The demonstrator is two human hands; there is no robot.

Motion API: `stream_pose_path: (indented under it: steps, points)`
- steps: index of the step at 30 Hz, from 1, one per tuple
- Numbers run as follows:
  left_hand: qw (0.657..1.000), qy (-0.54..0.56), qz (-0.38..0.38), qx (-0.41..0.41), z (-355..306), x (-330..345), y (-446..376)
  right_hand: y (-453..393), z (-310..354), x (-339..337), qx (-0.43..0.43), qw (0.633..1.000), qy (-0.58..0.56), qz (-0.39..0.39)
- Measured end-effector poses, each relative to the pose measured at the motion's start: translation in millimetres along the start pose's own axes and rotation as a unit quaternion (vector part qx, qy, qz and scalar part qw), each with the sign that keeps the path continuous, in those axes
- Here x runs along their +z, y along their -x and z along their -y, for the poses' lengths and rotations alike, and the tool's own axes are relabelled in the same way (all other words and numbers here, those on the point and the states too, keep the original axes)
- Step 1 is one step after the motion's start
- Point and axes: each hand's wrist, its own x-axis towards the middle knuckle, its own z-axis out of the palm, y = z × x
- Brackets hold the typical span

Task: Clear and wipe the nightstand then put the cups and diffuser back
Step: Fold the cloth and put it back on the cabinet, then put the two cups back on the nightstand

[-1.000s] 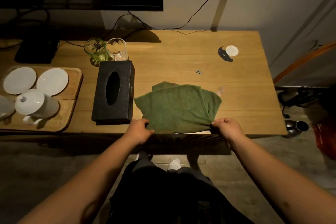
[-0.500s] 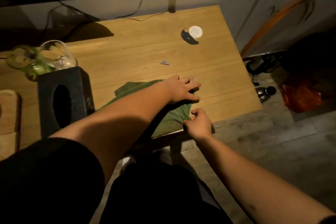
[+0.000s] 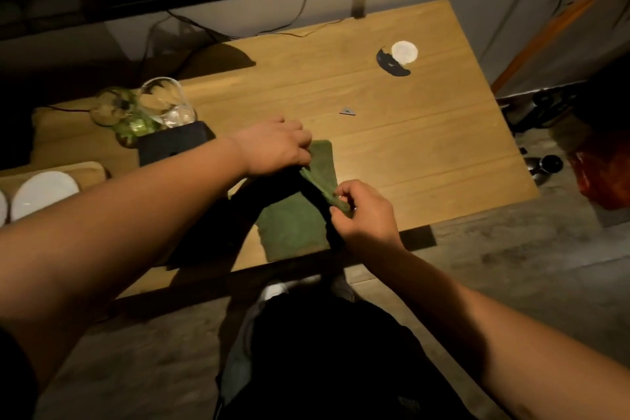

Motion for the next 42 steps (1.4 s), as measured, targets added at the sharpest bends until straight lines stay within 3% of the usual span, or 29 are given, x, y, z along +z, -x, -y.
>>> stream_pose_path:
  steps: [2,5,7,13,18,23,29,35,42]
  points:
    - [0.996,0.003,0.067,-0.051,-8.2,15.9,32.2,4.1,12.0,22.6,-0.044,0.994,0.052,0.086]
    - [0.98,0.005,0.171,-0.106,-19.8,37.8,63.9,11.8,20.6,50.8,-0.062,0.951,0.172,0.25]
    - [0.977,0.026,0.165,-0.133,-25.6,46.5,79.0,17.3,24.7,57.2,-0.063,0.933,0.219,0.28]
    - [0.964,0.131,0.066,-0.221,-39.1,31.7,86.8,29.4,26.0,30.1,-0.034,0.949,0.26,0.176]
    - [0.959,0.176,-0.028,-0.219,-57.5,-16.0,51.5,49.6,32.8,-11.4,0.097,0.927,0.359,0.056]
    - [0.977,0.125,-0.109,-0.133,-89.8,-67.9,17.3,105.2,41.5,-52.3,0.225,0.901,0.358,-0.099]
    - [0.986,0.076,-0.151,0.003,-168.6,-130.0,-16.1,214.6,37.9,-89.5,0.337,0.864,0.29,-0.238]
    - [0.973,0.059,-0.177,0.137,-288.8,-181.6,-32.2,351.1,29.8,-105.1,0.455,0.786,0.256,-0.331]
    - [0.937,0.049,-0.212,0.274,-484.5,-215.0,-14.7,550.5,38.3,-90.5,0.578,0.682,0.205,-0.399]
